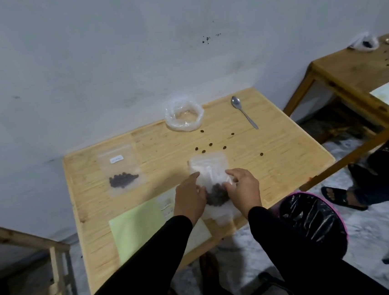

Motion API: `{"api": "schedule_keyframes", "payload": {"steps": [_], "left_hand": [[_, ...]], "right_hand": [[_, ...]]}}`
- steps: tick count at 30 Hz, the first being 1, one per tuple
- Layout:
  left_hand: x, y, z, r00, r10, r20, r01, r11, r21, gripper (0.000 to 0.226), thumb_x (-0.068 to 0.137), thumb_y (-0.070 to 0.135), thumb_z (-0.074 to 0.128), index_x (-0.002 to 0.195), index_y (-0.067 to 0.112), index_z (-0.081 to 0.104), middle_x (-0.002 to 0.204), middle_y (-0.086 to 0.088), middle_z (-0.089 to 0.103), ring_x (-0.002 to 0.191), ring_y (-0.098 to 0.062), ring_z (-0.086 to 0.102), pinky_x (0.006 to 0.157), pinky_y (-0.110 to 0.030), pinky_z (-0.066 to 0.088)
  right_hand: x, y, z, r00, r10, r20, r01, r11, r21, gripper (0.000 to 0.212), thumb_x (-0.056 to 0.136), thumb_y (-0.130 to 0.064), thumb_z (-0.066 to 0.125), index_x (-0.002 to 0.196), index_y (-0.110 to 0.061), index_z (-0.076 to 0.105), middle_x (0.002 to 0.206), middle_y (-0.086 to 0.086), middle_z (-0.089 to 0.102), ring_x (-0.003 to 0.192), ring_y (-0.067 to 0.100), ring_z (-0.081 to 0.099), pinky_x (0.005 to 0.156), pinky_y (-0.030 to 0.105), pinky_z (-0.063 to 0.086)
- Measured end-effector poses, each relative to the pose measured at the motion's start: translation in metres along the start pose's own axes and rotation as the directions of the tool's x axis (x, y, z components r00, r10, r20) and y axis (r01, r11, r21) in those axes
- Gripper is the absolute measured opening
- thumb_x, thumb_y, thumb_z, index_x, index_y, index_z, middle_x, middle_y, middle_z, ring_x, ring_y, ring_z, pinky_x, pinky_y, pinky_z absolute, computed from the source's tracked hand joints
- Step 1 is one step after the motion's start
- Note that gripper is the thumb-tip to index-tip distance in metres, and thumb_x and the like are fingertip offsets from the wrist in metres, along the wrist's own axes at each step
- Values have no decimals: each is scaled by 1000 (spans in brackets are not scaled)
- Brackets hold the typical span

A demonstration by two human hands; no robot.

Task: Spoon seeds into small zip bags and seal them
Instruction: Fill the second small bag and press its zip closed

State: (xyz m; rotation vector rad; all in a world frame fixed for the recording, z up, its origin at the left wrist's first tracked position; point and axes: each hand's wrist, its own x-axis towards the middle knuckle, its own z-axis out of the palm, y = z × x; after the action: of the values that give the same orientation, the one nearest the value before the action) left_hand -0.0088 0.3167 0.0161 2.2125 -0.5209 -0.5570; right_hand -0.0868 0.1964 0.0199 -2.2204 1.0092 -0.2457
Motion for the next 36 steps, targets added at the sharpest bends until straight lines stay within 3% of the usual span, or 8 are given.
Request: {"api": "schedule_keyframes", "payload": {"steps": [3,8,12,16,20,24,30,36], "left_hand": [[-3,0,-15,998,25,-65,-32,993,-111,34,90,16,59,124,16,58,118,-3,60,90,-11,56,84,-23,44],[-7,-17,-50,998,-36,-49,16,931,-365,25,90,22,59,114,28,63,114,11,61,102,-8,54,80,-17,40],[-19,-43,-76,985,-103,-136,22,868,-497,25,87,15,60,106,30,65,112,8,64,97,-9,58,82,-24,47],[-38,-78,-96,954,-203,-221,61,853,-518,27,88,15,59,101,38,64,109,7,64,98,-18,59,87,-34,50],[-58,-107,-107,930,-273,-247,99,831,-547,26,90,15,58,103,37,63,117,6,61,112,-23,57,96,-40,48],[-72,-127,-107,909,-319,-266,117,812,-572,27,89,17,59,98,42,62,114,1,64,101,-18,63,88,-35,52],[-80,-136,-100,896,-354,-268,134,791,-597,24,88,17,61,96,40,63,111,7,63,106,-21,60,83,-31,52],[-85,-133,-99,904,-343,-256,122,779,-615,22,88,19,63,102,36,64,114,7,64,106,-14,59,80,-23,49]], "right_hand": [[-2,-13,-4,999,46,8,-47,983,177,25,86,-14,66,111,-16,66,106,1,60,89,14,53,80,19,42],[-7,-48,6,990,37,136,-88,915,393,17,84,-11,65,100,-16,71,78,-1,63,68,8,55,64,8,45],[-20,-75,27,973,-48,228,-60,895,442,16,85,-11,62,95,-19,71,76,-9,64,71,4,57,69,15,47],[-36,-83,53,962,-94,258,-7,931,365,27,88,-13,52,112,-15,64,89,-5,64,82,9,57,71,19,44],[-49,-64,76,980,-26,197,19,999,37,25,88,-11,53,102,4,66,110,13,68,101,29,60,78,31,46],[-64,-43,82,968,44,249,-26,997,-78,29,88,-22,62,111,-5,67,112,8,68,106,23,60,83,21,40],[-72,-37,88,969,7,246,30,989,-145,26,86,-28,65,103,-10,71,105,4,70,102,19,61,76,18,33],[-73,-41,94,969,-20,246,58,988,-147,14,87,-16,59,81,-7,69,84,4,66,81,20,56,64,23,28]]}}
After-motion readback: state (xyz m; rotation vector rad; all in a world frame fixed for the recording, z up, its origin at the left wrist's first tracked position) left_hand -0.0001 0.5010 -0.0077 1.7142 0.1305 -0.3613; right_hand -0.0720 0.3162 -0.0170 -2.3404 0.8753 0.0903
